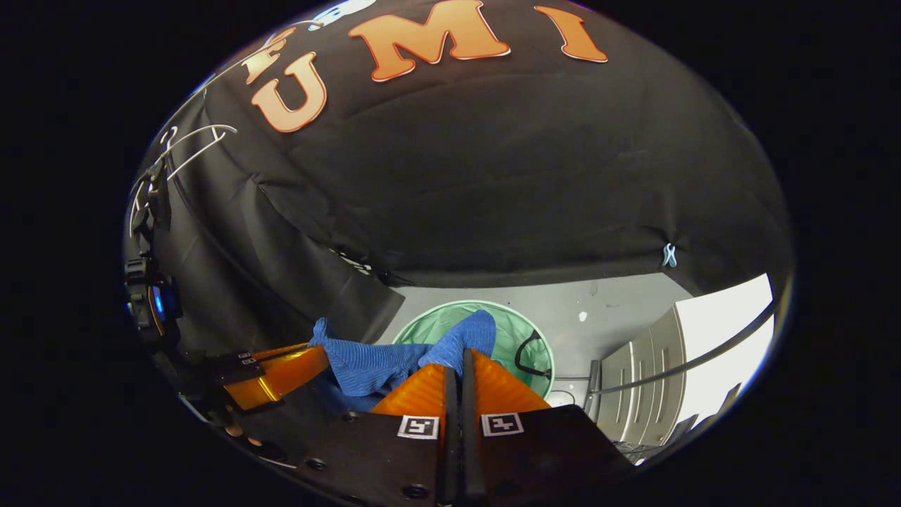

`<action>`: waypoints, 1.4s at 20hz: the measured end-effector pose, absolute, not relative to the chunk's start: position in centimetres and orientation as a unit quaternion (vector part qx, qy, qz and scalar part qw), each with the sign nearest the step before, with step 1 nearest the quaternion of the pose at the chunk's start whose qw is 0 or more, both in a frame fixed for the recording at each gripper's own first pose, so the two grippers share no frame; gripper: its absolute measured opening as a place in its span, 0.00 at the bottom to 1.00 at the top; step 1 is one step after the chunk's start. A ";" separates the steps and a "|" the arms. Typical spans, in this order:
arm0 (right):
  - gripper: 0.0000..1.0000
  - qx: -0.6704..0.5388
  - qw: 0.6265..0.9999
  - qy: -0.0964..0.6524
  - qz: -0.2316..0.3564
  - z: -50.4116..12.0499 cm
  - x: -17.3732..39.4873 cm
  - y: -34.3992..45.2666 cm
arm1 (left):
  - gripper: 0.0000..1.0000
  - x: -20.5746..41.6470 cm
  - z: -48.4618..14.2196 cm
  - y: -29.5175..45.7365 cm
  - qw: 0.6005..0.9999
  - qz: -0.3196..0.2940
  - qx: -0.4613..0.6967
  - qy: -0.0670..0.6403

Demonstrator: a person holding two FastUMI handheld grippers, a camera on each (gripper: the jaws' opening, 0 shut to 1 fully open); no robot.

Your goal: Grasp the clothes on the hanger with both hands and then place them into the laundry hamper below.

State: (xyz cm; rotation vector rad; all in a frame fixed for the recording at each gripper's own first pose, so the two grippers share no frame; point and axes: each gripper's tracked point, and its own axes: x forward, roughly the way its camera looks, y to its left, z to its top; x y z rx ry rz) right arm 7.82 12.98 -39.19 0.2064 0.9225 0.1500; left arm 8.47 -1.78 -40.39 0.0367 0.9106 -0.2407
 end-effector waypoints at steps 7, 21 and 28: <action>0.09 0.088 0.869 0.483 0.060 -43.5 7.6 12.9 | 0.06 8.8 -43.6 -0.9 0.874 -0.093 0.019 0.476; 0.27 0.097 0.840 0.531 0.049 -47.1 7.7 12.7 | 0.27 8.0 -46.1 -0.8 0.852 -0.077 0.007 0.518; 0.60 0.081 0.849 0.519 0.057 -45.9 7.4 12.2 | 0.56 7.2 -45.8 -0.8 0.852 -0.071 0.009 0.518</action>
